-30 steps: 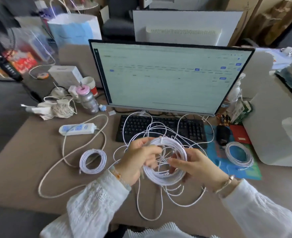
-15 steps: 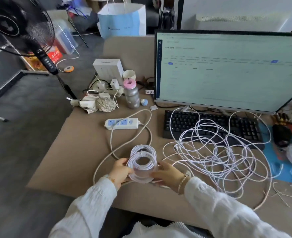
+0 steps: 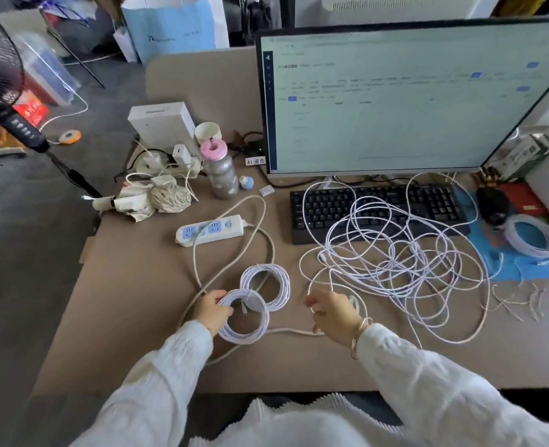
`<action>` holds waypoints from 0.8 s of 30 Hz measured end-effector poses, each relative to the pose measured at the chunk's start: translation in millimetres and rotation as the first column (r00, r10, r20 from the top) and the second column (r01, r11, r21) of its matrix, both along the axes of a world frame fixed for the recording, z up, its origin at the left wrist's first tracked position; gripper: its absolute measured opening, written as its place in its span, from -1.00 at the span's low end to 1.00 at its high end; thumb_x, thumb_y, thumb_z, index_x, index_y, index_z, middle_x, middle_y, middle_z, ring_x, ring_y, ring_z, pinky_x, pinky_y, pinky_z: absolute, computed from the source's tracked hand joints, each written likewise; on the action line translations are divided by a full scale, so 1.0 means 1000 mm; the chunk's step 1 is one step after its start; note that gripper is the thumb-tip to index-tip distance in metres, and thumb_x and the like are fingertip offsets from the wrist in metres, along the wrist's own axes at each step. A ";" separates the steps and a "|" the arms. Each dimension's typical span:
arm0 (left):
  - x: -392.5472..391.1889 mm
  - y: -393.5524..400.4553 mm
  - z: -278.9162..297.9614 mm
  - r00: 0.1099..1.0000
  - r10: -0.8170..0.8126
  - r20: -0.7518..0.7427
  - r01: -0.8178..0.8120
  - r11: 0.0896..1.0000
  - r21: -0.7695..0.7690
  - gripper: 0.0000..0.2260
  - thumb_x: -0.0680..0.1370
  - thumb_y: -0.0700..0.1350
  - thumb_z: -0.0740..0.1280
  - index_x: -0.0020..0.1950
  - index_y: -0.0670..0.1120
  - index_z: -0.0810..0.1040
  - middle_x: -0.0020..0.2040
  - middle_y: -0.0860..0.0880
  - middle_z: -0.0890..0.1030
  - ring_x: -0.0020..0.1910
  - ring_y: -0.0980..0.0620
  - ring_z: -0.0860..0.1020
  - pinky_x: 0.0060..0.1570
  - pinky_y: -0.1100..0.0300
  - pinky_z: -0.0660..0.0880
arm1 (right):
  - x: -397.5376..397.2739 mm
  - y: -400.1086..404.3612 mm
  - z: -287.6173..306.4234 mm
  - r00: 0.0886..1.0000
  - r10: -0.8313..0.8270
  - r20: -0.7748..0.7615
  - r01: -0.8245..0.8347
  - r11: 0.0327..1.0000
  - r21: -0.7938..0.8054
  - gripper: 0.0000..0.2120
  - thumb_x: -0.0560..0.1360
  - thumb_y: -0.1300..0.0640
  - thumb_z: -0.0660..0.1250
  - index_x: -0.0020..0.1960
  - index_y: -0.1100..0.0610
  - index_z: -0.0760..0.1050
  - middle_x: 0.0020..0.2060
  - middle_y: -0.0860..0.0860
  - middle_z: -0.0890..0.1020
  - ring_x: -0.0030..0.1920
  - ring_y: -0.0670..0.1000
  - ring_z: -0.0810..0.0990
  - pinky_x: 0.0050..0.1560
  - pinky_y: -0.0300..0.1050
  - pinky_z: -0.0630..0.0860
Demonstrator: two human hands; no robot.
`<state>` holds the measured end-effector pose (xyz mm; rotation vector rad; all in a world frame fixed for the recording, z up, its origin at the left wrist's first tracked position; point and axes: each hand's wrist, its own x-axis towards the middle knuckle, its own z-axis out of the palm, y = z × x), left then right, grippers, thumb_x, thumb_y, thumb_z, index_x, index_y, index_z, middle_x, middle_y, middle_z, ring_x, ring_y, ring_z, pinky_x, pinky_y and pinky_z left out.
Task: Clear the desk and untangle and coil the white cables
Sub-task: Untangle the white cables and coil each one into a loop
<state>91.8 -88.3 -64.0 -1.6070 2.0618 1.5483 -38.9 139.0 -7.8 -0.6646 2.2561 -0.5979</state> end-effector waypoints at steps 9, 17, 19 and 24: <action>-0.034 0.013 0.016 0.996 -0.061 0.058 0.074 0.960 -0.271 -0.62 0.40 -0.24 0.36 0.22 -0.11 0.57 0.19 -0.09 0.53 0.18 -0.15 0.52 0.25 0.03 0.44 | -0.012 0.030 0.002 0.893 0.347 -0.288 -0.290 0.931 0.222 -0.74 0.43 0.18 0.23 0.07 -0.01 0.53 0.05 -0.09 0.60 0.04 0.09 0.58 -0.05 -0.15 0.44; -0.101 0.075 0.050 0.920 -0.332 -0.206 0.279 0.928 -0.247 -0.78 0.45 -0.34 0.29 -0.04 -0.06 0.59 -0.08 -0.03 0.60 -0.07 0.01 0.53 -0.06 0.25 0.39 | -0.008 0.060 0.004 0.921 -0.357 -0.159 0.315 0.919 -0.237 -0.75 0.30 0.30 0.29 -0.33 -0.07 0.53 -0.49 -0.20 0.55 -0.46 -0.14 0.52 -0.27 -0.18 0.52; -0.117 0.094 0.056 0.883 -0.393 -0.257 0.340 0.912 -0.228 -0.78 0.44 -0.35 0.28 -0.07 -0.06 0.58 -0.12 0.00 0.61 -0.10 0.03 0.54 -0.03 0.24 0.44 | -0.019 0.081 -0.008 0.891 -0.428 -0.155 0.412 0.903 -0.122 -0.80 0.35 0.25 0.30 -0.28 -0.05 0.55 -0.43 -0.14 0.56 -0.35 -0.05 0.56 -0.16 -0.17 0.52; -0.147 0.130 0.056 0.792 -0.517 -0.324 0.469 0.856 -0.220 -0.71 0.42 -0.39 0.31 -0.20 0.03 0.55 -0.20 0.05 0.61 -0.16 0.03 0.58 0.02 0.17 0.53 | -0.044 0.123 -0.019 0.803 -0.580 -0.135 0.586 0.811 -0.002 -0.85 0.45 0.23 0.28 -0.08 0.05 0.58 -0.11 -0.02 0.65 -0.08 0.10 0.62 0.00 -0.12 0.52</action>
